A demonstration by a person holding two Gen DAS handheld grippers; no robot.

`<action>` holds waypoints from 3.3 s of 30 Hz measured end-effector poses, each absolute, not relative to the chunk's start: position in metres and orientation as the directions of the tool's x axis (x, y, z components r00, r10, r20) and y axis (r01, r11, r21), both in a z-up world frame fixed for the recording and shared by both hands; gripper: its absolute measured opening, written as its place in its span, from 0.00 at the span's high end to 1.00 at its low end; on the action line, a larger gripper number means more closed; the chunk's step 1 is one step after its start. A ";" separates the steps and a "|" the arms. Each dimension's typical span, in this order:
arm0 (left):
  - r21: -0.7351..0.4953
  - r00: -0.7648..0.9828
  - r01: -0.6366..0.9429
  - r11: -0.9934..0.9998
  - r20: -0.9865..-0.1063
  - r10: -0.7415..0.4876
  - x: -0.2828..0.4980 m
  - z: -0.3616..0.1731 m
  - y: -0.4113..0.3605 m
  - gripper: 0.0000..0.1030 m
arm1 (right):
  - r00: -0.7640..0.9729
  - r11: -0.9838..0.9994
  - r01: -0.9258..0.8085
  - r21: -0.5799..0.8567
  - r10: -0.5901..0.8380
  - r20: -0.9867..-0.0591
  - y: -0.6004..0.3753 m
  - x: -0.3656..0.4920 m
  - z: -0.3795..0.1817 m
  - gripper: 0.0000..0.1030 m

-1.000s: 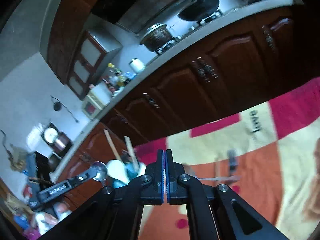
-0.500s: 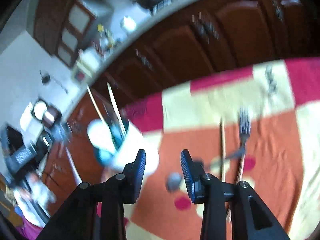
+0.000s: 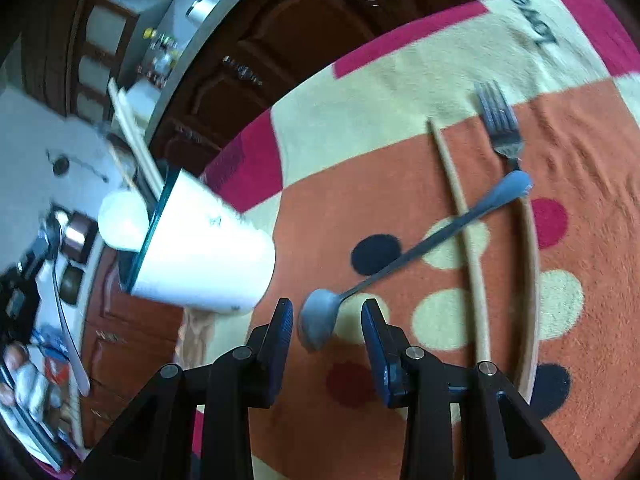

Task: Organize utensils

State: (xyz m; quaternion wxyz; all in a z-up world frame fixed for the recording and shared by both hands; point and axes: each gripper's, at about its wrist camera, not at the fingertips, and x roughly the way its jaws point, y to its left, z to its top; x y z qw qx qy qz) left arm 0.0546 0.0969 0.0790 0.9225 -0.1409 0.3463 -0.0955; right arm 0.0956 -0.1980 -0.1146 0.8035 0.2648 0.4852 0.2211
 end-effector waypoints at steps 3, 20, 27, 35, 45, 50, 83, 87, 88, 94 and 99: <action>-0.327 0.742 0.074 0.942 -0.613 -0.271 0.055 0.077 0.100 0.99 | 0.423 0.806 -0.183 0.563 0.581 -0.695 -0.184 0.091 -0.102 0.67; -0.341 0.732 0.078 0.937 -0.619 -0.286 0.057 0.072 0.095 0.99 | 0.440 0.891 -0.220 0.398 0.454 -0.775 -0.236 0.105 -0.087 0.67; -0.344 0.725 0.084 0.935 -0.623 -0.294 0.055 0.069 0.092 0.99 | 0.497 0.928 -0.117 0.353 0.363 -0.788 -0.255 0.136 -0.082 0.67; -0.344 0.718 0.084 0.935 -0.630 -0.297 0.057 0.067 0.091 0.99 | 0.518 0.968 -0.034 0.250 0.231 -0.823 -0.273 0.179 -0.105 0.67; -0.347 0.709 0.064 0.936 -0.644 -0.287 0.070 0.064 0.092 0.99 | 0.526 0.949 -0.113 0.295 0.309 -0.792 -0.279 0.204 -0.117 0.79; -0.353 0.706 0.075 0.933 -0.642 -0.300 0.073 0.064 0.088 0.99 | 0.519 0.950 -0.193 0.246 0.312 -0.796 -0.268 0.195 -0.111 0.90; -0.347 0.762 0.074 0.935 -0.585 -0.278 0.057 0.090 0.092 0.99 | 0.791 0.942 -0.271 0.199 0.336 -0.512 -0.279 0.076 0.058 0.98; -0.330 0.778 0.059 0.942 -0.576 -0.250 0.061 0.094 0.095 0.99 | 0.799 0.933 -0.305 0.194 0.361 -0.481 -0.270 0.071 0.080 0.98; -0.321 0.783 0.052 0.946 -0.575 -0.238 0.063 0.094 0.096 0.99 | 0.798 0.929 -0.317 0.190 0.369 -0.475 -0.267 0.071 0.085 0.98; -0.295 0.802 0.015 0.955 -0.568 -0.187 0.075 0.095 0.104 0.99 | 0.792 0.904 -0.391 0.174 0.427 -0.437 -0.243 0.067 0.123 0.98; -0.254 0.817 -0.009 0.967 -0.560 -0.139 0.083 0.095 0.109 0.99 | 0.775 0.873 -0.461 0.160 0.483 -0.408 -0.212 0.072 0.152 0.98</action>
